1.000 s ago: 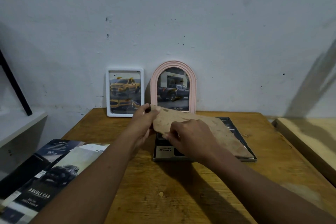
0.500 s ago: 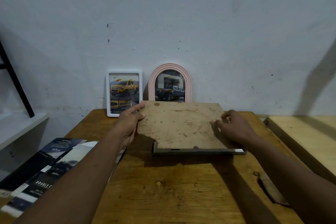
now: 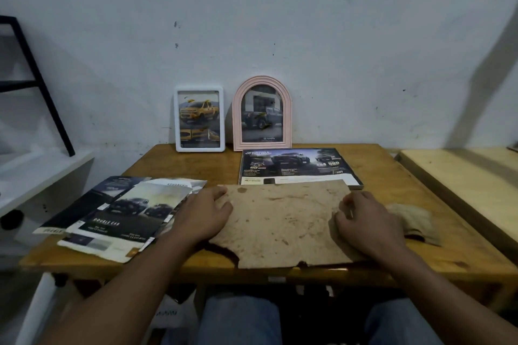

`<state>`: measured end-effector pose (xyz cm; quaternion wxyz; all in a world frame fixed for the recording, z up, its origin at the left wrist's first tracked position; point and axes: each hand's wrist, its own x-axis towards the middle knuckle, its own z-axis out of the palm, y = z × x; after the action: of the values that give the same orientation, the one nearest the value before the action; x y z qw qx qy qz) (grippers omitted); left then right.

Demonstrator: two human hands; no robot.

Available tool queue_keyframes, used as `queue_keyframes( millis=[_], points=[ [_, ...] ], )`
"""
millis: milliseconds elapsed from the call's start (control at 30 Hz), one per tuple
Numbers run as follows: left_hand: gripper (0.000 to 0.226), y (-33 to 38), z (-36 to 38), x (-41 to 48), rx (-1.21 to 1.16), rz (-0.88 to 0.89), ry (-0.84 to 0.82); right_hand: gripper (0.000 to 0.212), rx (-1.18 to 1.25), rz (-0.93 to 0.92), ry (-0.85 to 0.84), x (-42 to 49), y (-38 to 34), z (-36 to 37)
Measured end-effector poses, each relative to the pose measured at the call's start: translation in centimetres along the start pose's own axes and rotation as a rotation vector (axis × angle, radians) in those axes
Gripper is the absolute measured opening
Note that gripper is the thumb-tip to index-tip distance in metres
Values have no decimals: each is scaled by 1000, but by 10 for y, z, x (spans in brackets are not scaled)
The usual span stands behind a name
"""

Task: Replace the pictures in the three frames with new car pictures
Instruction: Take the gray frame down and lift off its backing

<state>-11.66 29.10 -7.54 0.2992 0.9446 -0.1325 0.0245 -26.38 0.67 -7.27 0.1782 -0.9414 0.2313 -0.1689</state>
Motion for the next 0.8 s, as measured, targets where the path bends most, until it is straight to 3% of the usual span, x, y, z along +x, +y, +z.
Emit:
queue_keyframes(
  millis=[333, 467, 600, 800],
  points=[
    [44, 16, 4, -29, 331, 170, 17, 42, -263, -49, -117, -32, 9, -18],
    [46, 19, 10, -21, 415, 127, 21, 42, -429, -33, -179, -20, 2, -24],
    [56, 24, 16, 3, 337, 148, 22, 42, -204, -19, -110, 23, -1, -25],
    [58, 42, 30, 47, 14, 194, 16, 51, -5, 11, -60, 95, 10, -6]
  ],
)
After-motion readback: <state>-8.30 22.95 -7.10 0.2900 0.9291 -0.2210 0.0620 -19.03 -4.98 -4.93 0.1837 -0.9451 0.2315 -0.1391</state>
